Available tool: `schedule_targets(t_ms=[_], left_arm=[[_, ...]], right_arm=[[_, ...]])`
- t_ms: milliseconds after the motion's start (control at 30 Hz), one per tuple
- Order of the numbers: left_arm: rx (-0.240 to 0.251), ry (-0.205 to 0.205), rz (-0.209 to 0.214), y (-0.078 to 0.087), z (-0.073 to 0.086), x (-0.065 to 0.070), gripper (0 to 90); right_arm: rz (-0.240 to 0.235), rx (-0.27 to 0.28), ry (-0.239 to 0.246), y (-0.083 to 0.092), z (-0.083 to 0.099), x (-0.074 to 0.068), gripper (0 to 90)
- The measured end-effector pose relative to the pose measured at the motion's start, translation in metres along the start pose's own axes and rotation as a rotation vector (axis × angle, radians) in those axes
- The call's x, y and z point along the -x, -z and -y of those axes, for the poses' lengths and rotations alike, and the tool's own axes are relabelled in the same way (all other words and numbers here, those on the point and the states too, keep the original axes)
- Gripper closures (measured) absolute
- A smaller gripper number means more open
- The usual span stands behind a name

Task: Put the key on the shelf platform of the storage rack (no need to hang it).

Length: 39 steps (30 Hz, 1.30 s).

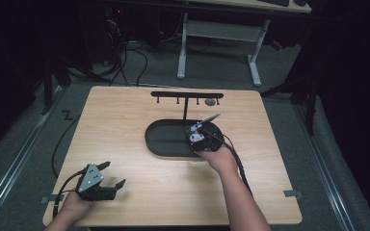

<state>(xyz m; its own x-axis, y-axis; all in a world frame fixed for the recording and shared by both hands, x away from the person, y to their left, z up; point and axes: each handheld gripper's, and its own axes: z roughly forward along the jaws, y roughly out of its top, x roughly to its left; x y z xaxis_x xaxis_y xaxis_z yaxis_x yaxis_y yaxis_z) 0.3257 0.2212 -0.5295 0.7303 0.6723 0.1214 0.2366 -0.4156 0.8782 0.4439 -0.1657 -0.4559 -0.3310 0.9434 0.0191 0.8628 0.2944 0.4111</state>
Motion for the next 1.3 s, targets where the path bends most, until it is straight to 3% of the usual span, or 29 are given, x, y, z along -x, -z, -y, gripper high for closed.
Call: schedule_targets(t_ms=[233, 600, 767, 1067, 1300], left_arm=[[-0.003, -0.002, -0.001, 0.0, 0.0, 0.0, 15.5], [-0.004, -0.002, -0.002, 0.0, 0.0, 0.0, 15.5], [-0.004, -0.003, -0.002, 0.0, 0.0, 0.0, 15.5], [-0.005, -0.006, -0.005, -0.001, 0.0, 0.001, 15.5], [-0.006, -0.007, -0.008, -0.001, 0.0, 0.001, 15.5]], right_arm=[[-0.012, 0.052, 0.001, 0.012, 0.009, -0.002, 22.0], [-0.025, 0.066, -0.005, 0.007, 0.027, 0.001, 15.9], [-0.016, 0.102, -0.01, 0.009, 0.037, 0.007, 14.5], [-0.017, 0.137, 0.007, 0.014, 0.061, 0.007, 5.0], [-0.024, 0.208, 0.023, 0.018, 0.099, 0.007, 1.1]])
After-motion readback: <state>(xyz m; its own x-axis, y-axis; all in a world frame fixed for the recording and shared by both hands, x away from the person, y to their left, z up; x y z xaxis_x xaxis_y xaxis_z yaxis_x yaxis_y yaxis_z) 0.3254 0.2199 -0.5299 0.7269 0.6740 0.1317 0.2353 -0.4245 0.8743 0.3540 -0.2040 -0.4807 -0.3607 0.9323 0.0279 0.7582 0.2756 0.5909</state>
